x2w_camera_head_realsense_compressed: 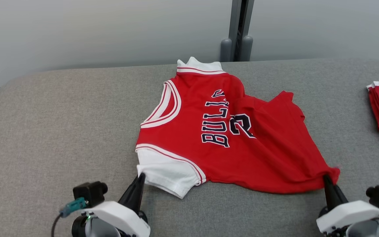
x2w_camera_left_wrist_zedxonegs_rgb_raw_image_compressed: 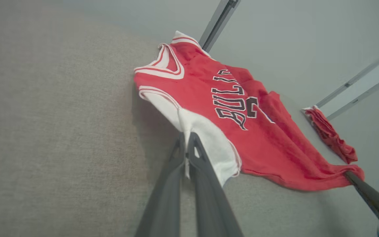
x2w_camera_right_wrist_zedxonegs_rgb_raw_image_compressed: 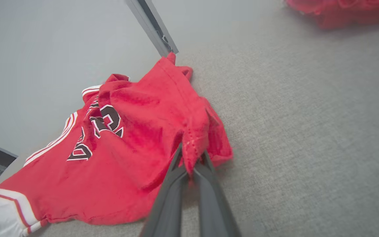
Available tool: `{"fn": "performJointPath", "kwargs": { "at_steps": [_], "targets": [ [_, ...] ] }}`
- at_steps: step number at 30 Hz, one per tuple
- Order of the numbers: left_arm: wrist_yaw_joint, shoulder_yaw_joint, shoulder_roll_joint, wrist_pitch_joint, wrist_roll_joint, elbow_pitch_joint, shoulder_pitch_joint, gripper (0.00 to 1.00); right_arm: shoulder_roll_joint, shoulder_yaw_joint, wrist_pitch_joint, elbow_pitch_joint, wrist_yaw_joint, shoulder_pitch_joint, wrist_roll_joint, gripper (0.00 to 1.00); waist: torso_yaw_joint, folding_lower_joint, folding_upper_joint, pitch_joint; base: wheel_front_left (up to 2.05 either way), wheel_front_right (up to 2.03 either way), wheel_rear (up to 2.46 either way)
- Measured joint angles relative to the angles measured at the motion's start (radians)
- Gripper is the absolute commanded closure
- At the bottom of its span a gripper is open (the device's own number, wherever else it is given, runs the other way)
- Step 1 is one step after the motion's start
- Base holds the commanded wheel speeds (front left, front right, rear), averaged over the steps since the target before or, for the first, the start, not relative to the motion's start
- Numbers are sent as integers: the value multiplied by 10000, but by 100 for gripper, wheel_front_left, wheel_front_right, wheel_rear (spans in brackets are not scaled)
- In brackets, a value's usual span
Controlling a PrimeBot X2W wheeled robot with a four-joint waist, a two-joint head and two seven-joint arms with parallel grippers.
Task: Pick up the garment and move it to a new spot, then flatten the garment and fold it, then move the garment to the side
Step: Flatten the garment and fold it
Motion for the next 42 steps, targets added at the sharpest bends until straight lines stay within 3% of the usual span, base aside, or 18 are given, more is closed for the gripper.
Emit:
{"fn": "performJointPath", "kwargs": {
  "at_steps": [5,13,24,28,31,35,37,40,41,42],
  "targets": [
    [-460,453,-128,594,-1179,-1350,-277,100,-360,345,19,-965,0,-504,-360,100,-52,0,0,-170,0,0,0],
    [-19,1315,-251,1873,-2591,-3438,-2173,100,-1097,337,767,-2729,0,-2439,-1049,100,-225,0,-1,-545,0,0,0],
    [1885,2441,-721,2412,-4497,-3871,-5474,100,-711,-357,2092,-3774,0,-5233,-2280,100,-495,0,0,-873,0,0,0],
    [2755,2880,-771,2165,-5580,-3618,-6378,100,-506,-439,2780,-3958,2,-5892,-2660,100,-521,0,0,-651,0,0,0],
    [3384,3072,-775,1776,-5753,-3024,-7640,100,-407,-784,3498,-3902,0,-6903,-2769,100,-515,0,0,-45,0,0,0],
    [3498,2943,-715,1789,-5580,-2393,-8790,100,-320,-932,3919,-3469,0,-7987,-2658,100,-501,0,0,617,0,0,0],
    [3453,2859,-441,1789,-5304,-1404,-10238,100,-282,-761,4027,-2683,0,-9423,-2560,100,-502,0,-1,1393,0,0,0],
    [3160,2777,-286,1655,-5028,-617,-11350,100,-255,-642,3854,-1906,0,-10554,-2510,100,-515,0,0,1939,0,0,0],
    [2702,2698,-188,1323,-4759,142,-12527,100,-355,-359,3369,-1164,2,-11699,-2635,100,-533,-1,0,2479,0,0,0],
    [2702,2698,-188,1323,-4759,142,-12527,100,-355,-359,3369,-1164,2,-11699,-2635,100,-533,-1,0,2479,0,0,0]
  ]
}}
